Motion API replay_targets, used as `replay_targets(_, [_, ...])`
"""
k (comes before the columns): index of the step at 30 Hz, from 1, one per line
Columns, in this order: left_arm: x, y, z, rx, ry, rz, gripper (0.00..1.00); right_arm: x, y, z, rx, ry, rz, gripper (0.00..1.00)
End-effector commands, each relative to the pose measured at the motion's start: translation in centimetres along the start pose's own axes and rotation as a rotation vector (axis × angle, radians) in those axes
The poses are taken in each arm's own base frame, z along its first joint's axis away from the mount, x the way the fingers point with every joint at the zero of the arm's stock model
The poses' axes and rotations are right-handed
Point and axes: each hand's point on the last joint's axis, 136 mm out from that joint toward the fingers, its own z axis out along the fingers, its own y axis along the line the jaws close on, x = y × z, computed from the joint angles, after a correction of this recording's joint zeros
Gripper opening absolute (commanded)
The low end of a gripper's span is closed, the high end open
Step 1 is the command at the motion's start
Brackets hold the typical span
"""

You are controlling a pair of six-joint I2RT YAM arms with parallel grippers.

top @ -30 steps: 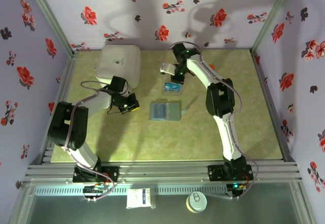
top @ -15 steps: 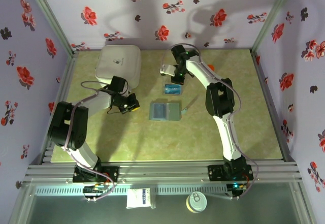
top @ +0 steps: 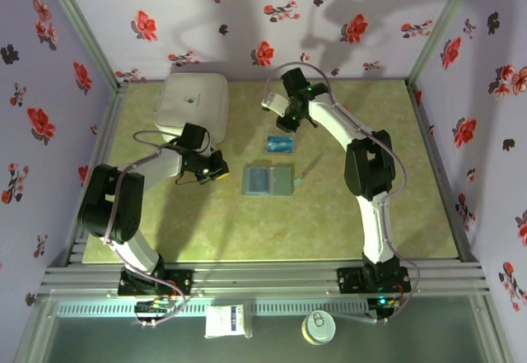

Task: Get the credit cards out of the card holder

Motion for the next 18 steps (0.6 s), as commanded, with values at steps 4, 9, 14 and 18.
replay_targets(4, [-0.5, -1.9, 1.6, 0.042, 0.017, 0.014, 0.03, 0.3, 1.1, -1.4, 0.099, -0.071, 0.600, 0.29])
replay_targets(9, [-0.4, -2.5, 2.6, 0.060, 0.010, 0.022, 0.03, 2.8, 4.2, -1.1, 0.185, -0.011, 0.918, 0.30])
replay_targets(14, [-0.1, -2.4, 3.3, 0.065, 0.018, 0.017, 0.03, 3.6, 7.1, 0.9, 0.174, 0.030, 1.033, 0.41])
replay_targets(18, [0.2, -2.2, 3.5, 0.063, 0.029, 0.019, 0.03, 3.9, 7.2, 2.1, 0.225, 0.037, 1.061, 0.57])
